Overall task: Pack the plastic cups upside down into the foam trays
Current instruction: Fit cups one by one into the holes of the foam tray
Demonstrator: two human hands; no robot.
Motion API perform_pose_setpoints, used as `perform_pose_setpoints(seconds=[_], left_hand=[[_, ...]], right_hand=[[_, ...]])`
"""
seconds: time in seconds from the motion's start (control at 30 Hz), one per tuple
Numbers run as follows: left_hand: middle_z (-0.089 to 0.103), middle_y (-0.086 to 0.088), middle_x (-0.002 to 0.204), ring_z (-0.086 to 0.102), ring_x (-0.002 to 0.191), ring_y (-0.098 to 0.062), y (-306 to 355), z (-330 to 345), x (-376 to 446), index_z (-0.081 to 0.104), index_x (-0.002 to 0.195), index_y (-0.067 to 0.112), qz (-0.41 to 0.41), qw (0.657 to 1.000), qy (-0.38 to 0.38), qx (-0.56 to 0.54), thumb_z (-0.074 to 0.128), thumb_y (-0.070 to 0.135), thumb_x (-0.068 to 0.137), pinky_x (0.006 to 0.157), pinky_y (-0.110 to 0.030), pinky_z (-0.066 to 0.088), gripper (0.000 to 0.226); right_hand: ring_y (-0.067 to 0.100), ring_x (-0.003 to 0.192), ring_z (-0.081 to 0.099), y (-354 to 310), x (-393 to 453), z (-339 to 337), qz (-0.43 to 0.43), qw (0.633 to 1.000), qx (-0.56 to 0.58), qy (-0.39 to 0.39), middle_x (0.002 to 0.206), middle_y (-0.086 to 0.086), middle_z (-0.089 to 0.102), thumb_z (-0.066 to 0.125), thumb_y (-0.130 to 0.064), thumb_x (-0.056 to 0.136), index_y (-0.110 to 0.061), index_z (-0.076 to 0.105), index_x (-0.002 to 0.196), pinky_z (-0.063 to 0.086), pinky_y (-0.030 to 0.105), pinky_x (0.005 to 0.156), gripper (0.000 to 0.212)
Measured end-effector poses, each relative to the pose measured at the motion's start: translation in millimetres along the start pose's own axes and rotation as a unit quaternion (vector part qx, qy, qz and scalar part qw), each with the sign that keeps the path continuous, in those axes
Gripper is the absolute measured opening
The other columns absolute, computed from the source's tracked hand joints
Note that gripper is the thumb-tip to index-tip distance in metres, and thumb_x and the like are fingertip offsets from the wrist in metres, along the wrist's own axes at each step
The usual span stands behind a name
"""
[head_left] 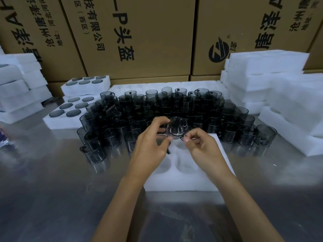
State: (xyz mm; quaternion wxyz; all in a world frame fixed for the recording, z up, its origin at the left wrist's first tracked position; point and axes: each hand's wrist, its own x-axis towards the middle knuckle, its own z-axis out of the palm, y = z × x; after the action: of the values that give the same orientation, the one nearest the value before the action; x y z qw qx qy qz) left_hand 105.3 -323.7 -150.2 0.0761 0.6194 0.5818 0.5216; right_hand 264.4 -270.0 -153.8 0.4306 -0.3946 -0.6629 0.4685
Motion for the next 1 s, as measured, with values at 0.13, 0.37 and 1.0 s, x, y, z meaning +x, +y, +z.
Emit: perform_pose_setpoints(seconds=[0.13, 0.37, 1.0], left_hand=[[0.05, 0.028, 0.129, 0.055, 0.113, 0.008, 2.6, 4.7, -1.2, 0.04, 0.133, 0.051, -0.008, 1.0, 0.001, 0.003, 0.077, 0.014, 0.085, 0.086, -0.004, 0.045, 0.07], [0.039, 0.033, 0.134, 0.056, 0.118, -0.003, 4.4, 7.0, -1.8, 0.046, 0.138, 0.038, 0.034, 0.999, 0.007, 0.03, 0.073, 0.01, 0.088, 0.096, -0.013, 0.046, 0.063], [0.056, 0.01, 0.138, 0.046, 0.105, 0.004, -4.5, 8.1, -3.9, 0.034, 0.15, 0.047, -0.059, 0.989, -0.105, 0.082, 0.06, 0.037, 0.097, 0.101, -0.028, 0.048, 0.06]], right_hand=[[0.008, 0.081, 0.057, -1.4, -0.2, -0.7, 0.003, 1.0, 0.005, 0.0, 0.095, -0.002, 0.063, 0.064, -0.007, 0.096, -0.015, 0.063, 0.086, 0.041, 0.014, 0.072, 0.012], [-0.003, 0.073, 0.061, -2.3, 0.5, 1.4, 0.01, 1.0, 0.021, 0.015, 0.089, -0.005, 0.068, 0.068, -0.006, 0.092, -0.019, 0.066, 0.079, 0.043, 0.007, 0.067, 0.019], [0.016, 0.072, 0.059, -10.0, 2.3, -15.5, 0.044, 0.995, -0.06, 0.066, 0.078, 0.008, 0.068, 0.06, -0.01, 0.088, -0.011, 0.066, 0.074, 0.046, 0.032, 0.071, 0.015]])
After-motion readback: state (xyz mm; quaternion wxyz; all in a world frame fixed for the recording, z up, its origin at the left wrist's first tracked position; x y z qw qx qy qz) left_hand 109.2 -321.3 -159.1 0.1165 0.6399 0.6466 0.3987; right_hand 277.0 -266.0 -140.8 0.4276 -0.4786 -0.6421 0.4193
